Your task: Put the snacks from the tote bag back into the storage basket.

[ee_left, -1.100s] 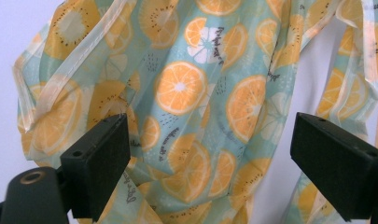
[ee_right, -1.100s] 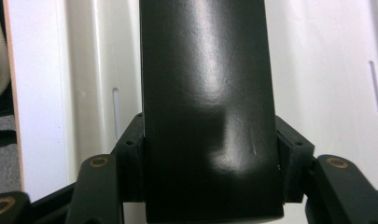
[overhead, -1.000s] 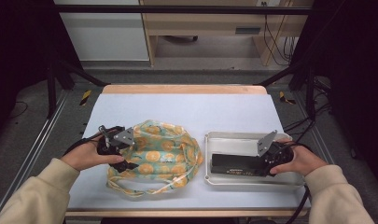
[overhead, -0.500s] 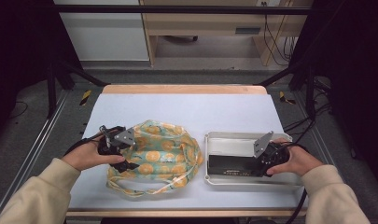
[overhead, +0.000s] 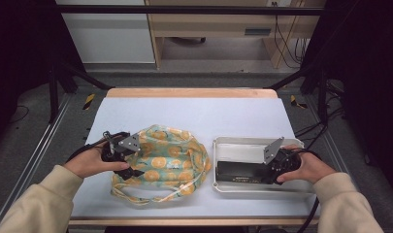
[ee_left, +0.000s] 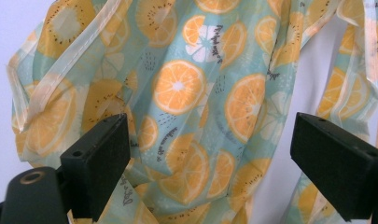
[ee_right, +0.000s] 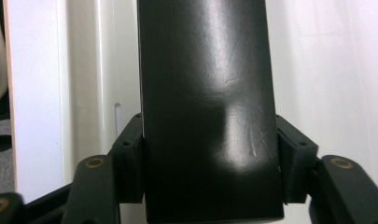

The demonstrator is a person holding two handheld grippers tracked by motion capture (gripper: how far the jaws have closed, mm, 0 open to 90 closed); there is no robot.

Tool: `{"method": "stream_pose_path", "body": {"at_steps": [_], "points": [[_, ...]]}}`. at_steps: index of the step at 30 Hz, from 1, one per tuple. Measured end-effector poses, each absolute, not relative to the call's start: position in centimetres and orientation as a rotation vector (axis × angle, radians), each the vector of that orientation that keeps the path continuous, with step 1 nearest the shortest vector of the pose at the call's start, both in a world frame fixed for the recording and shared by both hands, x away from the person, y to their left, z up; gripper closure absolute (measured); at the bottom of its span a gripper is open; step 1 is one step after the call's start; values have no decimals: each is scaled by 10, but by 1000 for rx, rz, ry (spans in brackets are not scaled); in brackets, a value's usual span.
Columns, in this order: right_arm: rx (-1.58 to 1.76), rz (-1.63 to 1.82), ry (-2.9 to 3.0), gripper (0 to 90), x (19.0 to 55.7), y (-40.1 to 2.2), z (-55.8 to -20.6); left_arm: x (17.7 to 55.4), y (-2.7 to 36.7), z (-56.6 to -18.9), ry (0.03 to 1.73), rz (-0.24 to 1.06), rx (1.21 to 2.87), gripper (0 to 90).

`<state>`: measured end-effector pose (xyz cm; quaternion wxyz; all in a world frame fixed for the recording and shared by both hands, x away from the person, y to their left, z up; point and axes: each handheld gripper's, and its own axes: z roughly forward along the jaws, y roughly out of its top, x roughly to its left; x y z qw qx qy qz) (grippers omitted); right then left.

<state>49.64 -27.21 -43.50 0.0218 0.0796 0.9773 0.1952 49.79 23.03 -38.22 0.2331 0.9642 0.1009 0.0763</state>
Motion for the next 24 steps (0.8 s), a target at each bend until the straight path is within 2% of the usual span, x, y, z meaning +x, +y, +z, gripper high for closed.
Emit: {"method": "stream_pose_path", "body": {"at_steps": [7,11,24], "points": [[335,615,2992,142,495,-273,-430,497,232,-381,285,213,2647,120],[389,637,2957,86,493,-273,-427,498,232,-381,284,212,2645,120],[446,655,2880,69,482,-268,-417,497,233,-382,285,217,2640,120]]}}
